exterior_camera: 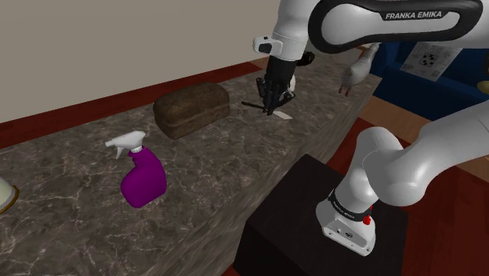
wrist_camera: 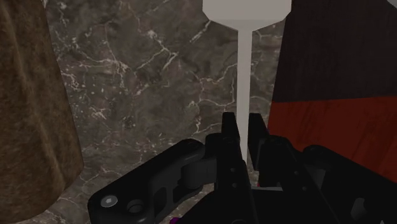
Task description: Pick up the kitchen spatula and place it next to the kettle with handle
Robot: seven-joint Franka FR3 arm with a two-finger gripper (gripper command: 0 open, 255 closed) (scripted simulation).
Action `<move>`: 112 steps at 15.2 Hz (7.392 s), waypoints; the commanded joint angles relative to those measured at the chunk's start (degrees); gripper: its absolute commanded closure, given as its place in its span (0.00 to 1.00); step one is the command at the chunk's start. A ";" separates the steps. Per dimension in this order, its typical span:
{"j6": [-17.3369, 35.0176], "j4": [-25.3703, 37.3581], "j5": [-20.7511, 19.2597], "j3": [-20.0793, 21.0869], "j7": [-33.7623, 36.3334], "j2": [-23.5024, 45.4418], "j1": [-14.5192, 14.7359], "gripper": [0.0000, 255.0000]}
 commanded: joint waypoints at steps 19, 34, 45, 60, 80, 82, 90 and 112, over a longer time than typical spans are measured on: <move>-10.49 11.23 -4.70 -8.48 -10.73 0.16 -3.24 1.00; -10.93 24.53 -9.90 -28.95 -33.33 10.24 -5.20 1.00; -8.26 35.33 -3.77 -46.48 -49.95 24.55 -1.74 1.00; 3.27 24.20 -3.95 -48.33 -50.44 25.06 -1.99 1.00; 19.00 13.68 4.99 -55.03 -58.04 35.13 0.75 1.00; 20.46 12.92 7.18 -55.54 -59.72 37.10 0.90 1.00; 24.00 11.22 14.32 -55.12 -65.08 43.12 -0.21 1.00; 17.40 14.87 3.69 -55.59 -57.32 33.96 1.28 0.00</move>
